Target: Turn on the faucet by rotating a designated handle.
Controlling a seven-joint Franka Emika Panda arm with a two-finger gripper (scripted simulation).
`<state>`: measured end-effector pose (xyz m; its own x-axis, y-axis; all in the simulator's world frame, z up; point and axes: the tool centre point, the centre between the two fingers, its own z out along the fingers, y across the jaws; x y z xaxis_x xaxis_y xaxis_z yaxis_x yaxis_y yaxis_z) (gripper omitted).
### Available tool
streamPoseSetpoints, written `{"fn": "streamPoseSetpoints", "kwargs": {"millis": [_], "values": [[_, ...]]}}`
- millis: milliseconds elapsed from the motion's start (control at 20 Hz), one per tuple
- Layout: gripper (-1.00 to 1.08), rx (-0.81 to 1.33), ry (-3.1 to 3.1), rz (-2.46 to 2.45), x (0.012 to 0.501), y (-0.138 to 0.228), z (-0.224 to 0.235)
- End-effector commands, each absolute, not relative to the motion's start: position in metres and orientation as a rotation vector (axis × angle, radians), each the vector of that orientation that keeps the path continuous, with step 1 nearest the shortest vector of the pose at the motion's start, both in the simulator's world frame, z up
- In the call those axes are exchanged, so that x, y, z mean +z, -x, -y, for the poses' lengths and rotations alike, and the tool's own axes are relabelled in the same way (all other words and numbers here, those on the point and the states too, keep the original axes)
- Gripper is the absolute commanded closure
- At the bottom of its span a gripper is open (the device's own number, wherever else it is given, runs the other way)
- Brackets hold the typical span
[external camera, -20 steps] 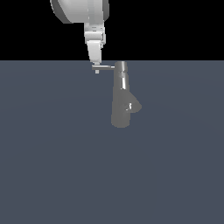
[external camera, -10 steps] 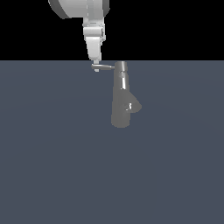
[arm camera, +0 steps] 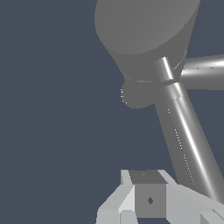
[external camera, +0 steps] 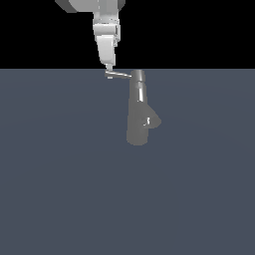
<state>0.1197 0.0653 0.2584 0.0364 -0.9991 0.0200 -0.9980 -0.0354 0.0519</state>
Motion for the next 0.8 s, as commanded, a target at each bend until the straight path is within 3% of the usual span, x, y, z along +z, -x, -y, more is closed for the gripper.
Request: {"fn": "streamPoseSetpoints", "kwargs": {"millis": [0, 750], "values": [[1.08, -0.045, -2.222, 2.138, 0.259, -0.111, -0.067], [1.08, -0.030, -2.222, 2.150, 0.278, -0.085, -0.058]]}}
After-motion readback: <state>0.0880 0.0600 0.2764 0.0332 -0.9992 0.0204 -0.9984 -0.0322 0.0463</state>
